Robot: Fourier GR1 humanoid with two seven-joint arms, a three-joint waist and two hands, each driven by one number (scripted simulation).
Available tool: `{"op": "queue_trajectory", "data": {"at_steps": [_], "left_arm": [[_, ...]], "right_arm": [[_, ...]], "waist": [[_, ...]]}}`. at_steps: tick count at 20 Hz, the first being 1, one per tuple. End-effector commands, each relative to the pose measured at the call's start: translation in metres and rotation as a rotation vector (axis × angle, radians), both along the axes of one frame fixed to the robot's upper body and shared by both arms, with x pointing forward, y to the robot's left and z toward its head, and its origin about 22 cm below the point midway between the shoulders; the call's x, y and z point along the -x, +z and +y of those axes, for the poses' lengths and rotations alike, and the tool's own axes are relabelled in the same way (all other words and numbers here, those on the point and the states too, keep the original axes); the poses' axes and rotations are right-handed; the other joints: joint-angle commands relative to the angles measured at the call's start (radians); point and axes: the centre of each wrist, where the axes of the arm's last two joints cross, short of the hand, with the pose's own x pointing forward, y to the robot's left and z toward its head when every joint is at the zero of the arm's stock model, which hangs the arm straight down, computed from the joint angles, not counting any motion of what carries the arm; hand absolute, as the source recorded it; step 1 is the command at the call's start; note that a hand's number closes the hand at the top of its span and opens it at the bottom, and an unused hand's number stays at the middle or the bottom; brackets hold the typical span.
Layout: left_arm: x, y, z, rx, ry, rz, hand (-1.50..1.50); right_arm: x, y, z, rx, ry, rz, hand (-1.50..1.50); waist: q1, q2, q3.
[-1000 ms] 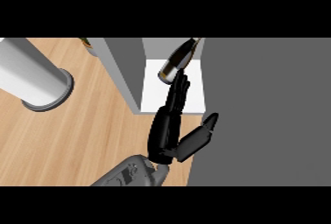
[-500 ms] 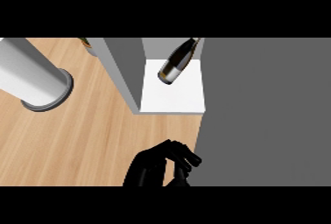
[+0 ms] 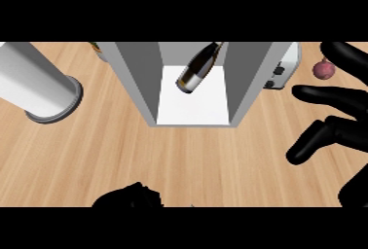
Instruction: Pick up the wine, place it into the cabinet and close the cabinet
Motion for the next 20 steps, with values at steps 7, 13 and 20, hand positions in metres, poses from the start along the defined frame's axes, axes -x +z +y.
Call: {"op": "queue_trajectory", "data": {"at_steps": [7,13,20], "left_arm": [[0.015,0.016,0.073,0.027,0.001,-0.062,1.50],[0.015,0.015,0.131,0.011,0.051,-0.069,1.50],[0.012,0.027,0.179,0.000,-0.018,-0.056,1.50]], "right_arm": [[0.026,-0.003,0.045,0.001,0.367,0.117,1.50],[0.026,-0.007,0.096,0.106,0.432,0.143,1.50],[-0.006,-0.011,0.165,0.149,0.340,0.063,1.50]], "waist": [[0.016,-0.009,-0.010],[0.028,-0.010,-0.012],[0.044,-0.004,-0.010]]}}
